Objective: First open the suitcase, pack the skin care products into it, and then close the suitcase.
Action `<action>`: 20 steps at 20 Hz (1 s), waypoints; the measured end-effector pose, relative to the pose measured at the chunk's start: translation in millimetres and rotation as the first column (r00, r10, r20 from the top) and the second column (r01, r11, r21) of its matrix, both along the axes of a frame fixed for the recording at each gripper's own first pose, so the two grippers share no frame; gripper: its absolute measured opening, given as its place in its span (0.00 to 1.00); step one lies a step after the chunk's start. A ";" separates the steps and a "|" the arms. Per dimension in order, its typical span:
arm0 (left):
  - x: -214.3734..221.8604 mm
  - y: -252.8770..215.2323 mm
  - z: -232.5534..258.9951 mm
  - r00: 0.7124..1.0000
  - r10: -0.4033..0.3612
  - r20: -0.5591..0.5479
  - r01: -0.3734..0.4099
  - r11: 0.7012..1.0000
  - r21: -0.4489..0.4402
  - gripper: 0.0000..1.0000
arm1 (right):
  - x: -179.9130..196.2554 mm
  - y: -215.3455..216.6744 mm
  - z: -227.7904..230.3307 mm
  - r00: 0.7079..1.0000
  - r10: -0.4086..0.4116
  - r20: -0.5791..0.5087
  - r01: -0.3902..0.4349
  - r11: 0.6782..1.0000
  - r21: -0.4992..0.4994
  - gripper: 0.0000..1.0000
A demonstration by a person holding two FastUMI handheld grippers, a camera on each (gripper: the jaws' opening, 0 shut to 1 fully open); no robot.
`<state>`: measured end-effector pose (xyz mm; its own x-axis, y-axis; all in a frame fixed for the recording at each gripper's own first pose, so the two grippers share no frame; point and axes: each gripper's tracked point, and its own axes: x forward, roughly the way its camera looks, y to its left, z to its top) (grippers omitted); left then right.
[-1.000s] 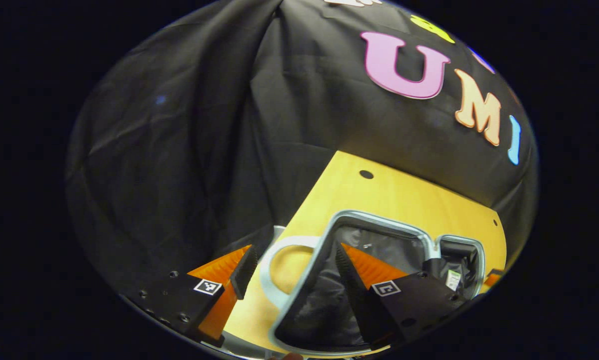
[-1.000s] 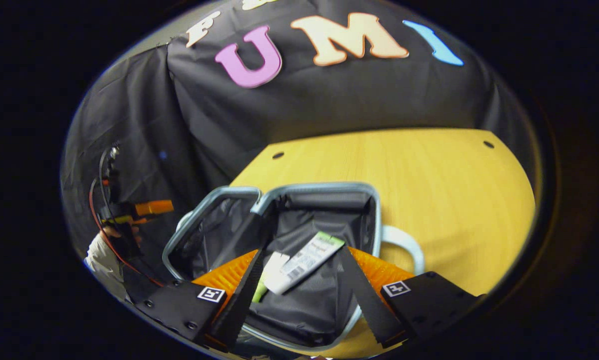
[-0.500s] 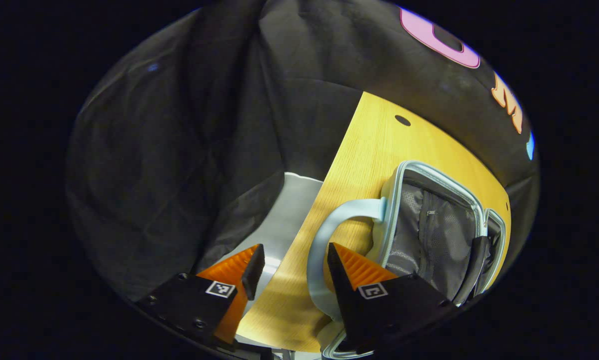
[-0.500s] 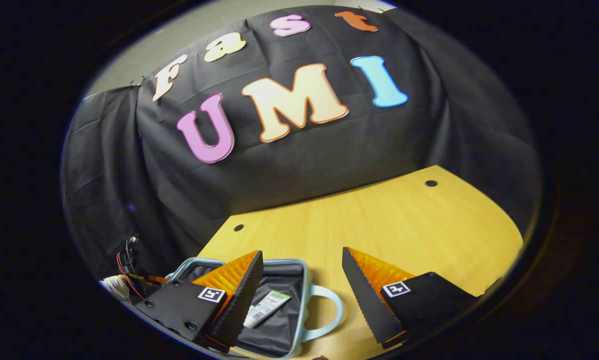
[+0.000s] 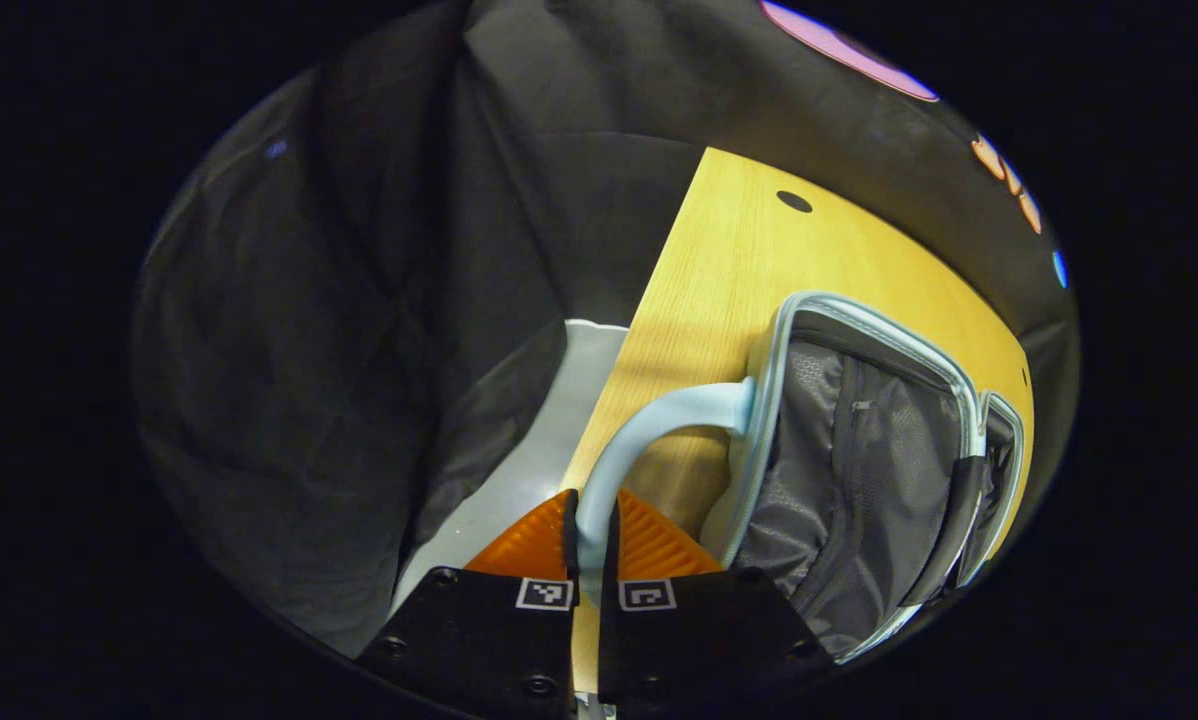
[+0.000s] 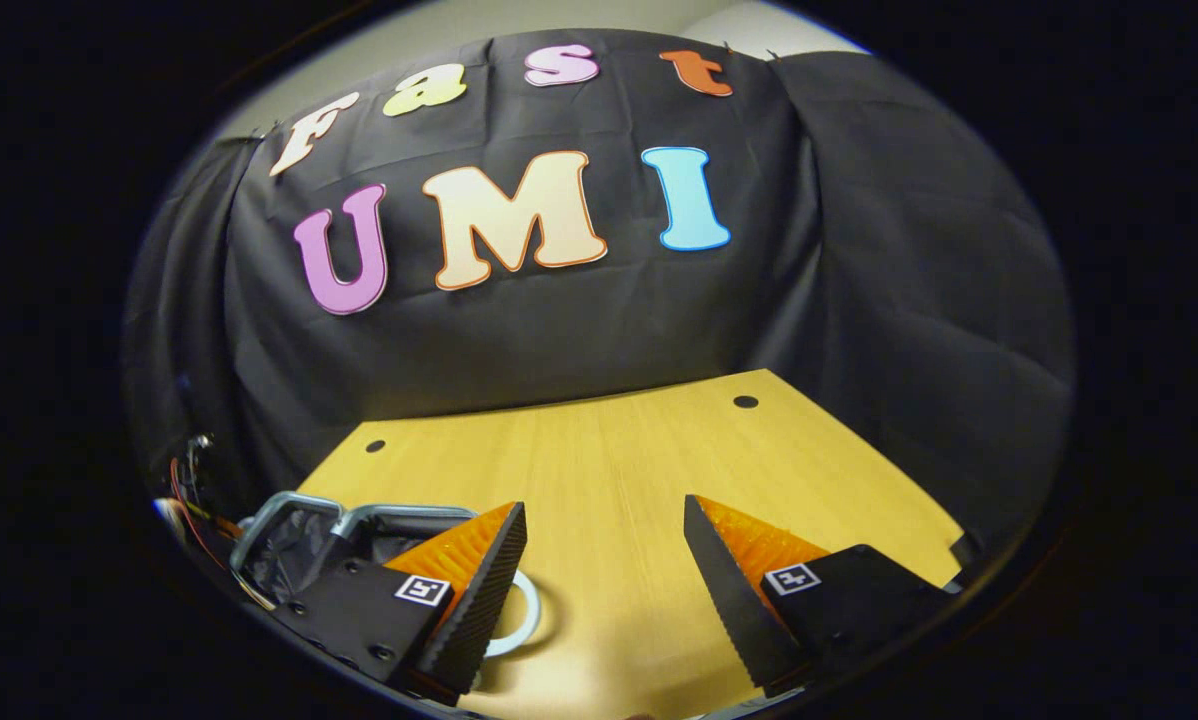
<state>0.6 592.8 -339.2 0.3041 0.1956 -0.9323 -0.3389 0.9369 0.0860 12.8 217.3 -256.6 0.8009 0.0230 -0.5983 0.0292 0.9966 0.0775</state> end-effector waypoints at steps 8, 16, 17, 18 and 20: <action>11.4 -33.1 106.2 0.983 -0.086 0.161 0.074 0.994 0.077 0.00 | 12.8 -8.1 31.5 0.980 0.071 0.187 -0.065 0.997 -0.038 0.98; 37.1 -135.7 217.8 0.924 -0.244 0.294 0.178 0.956 0.232 0.00 | 4.9 -59.5 47.0 0.976 0.068 0.206 -0.078 0.996 0.040 0.99; 38.1 -148.9 224.8 0.918 -0.260 0.300 0.188 0.950 0.248 0.00 | 3.9 -68.0 48.0 0.976 0.081 0.203 -0.091 0.995 0.044 0.99; 39.6 -163.2 231.0 0.911 -0.273 0.309 0.197 0.947 0.255 0.00 | 2.4 -73.8 49.7 0.976 0.091 0.199 -0.103 0.993 0.051 0.99; 39.0 -191.2 239.6 0.902 -0.293 0.317 0.214 0.941 0.261 0.00 | 3.4 -89.7 56.2 0.972 0.102 0.214 -0.118 0.991 0.065 0.98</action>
